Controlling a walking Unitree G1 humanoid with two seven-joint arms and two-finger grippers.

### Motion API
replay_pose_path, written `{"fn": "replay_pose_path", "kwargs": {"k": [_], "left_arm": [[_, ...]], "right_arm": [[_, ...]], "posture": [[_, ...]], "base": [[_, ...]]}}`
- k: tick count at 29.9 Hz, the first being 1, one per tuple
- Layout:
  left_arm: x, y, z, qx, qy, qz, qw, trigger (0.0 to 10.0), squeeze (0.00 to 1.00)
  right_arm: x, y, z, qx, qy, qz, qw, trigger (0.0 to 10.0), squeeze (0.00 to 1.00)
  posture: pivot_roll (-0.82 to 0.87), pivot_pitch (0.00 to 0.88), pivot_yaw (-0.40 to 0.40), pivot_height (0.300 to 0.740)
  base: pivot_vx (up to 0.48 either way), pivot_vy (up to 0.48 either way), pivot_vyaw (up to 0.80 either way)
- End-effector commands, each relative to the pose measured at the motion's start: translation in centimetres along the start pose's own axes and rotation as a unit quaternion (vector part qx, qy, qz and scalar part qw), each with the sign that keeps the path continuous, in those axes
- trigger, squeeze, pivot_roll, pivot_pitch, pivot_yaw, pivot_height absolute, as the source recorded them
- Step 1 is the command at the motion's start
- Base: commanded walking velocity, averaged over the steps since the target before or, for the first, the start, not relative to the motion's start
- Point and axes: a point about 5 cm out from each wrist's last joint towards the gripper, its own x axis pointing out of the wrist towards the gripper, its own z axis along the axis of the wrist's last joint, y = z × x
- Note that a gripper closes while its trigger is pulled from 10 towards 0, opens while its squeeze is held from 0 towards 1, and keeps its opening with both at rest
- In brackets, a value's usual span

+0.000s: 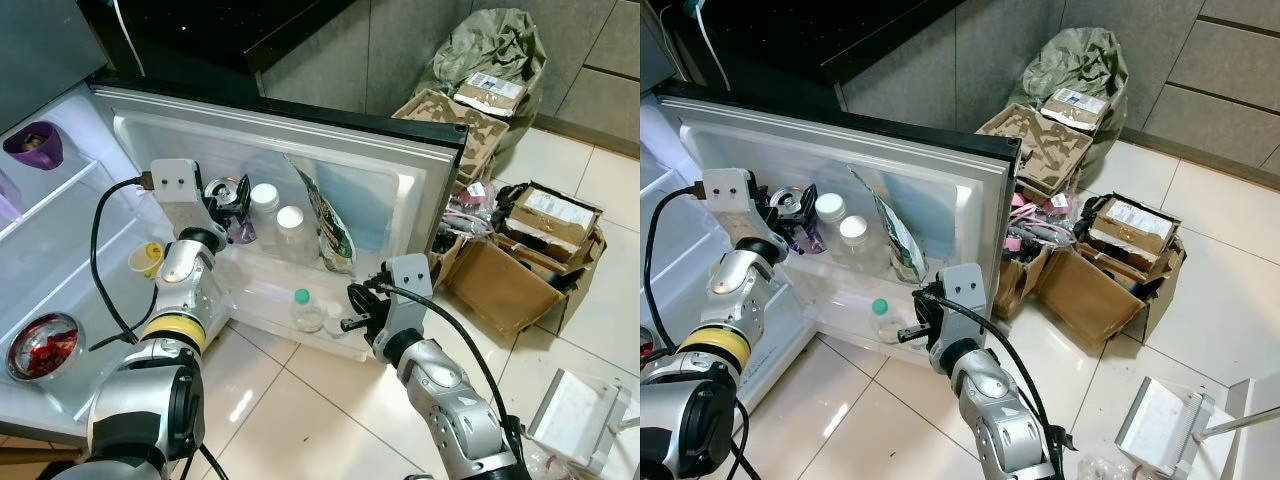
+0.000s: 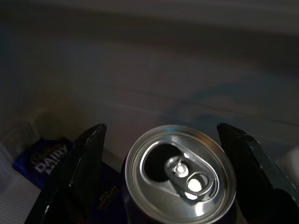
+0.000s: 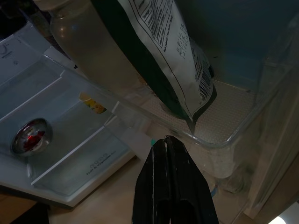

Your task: Restocking fridge

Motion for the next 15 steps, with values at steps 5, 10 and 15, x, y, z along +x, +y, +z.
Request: {"fn": "replay_pose_path", "kwargs": {"k": [5,10,15], "left_arm": [[-0.1,0.3,0.0,-0.005,-0.001,0.005,1.0,10.0,0.0],[0.4,0.7,1.5,-0.002,-0.033,0.013,0.999,10.0,0.0],[0.5,1.3,2.7,-0.001,-0.058,0.022,0.998,10.0,0.0]], "right_arm": [[0.0,1.3,-0.1,0.033,-0.002,0.012,0.999,10.0,0.0],[0.1,1.3,-0.1,0.035,-0.004,0.016,0.999,10.0,0.0],[0.3,1.4,0.1,0.034,-0.006,0.019,0.999,10.0,0.0]], "posture": [[-0.13,0.265,0.078,0.74],[-0.13,0.255,0.075,0.74],[-0.13,0.249,0.072,0.74]], "base": [[0.0,0.0,0.0],[0.0,0.0,0.0],[0.0,0.0,0.0]]}}
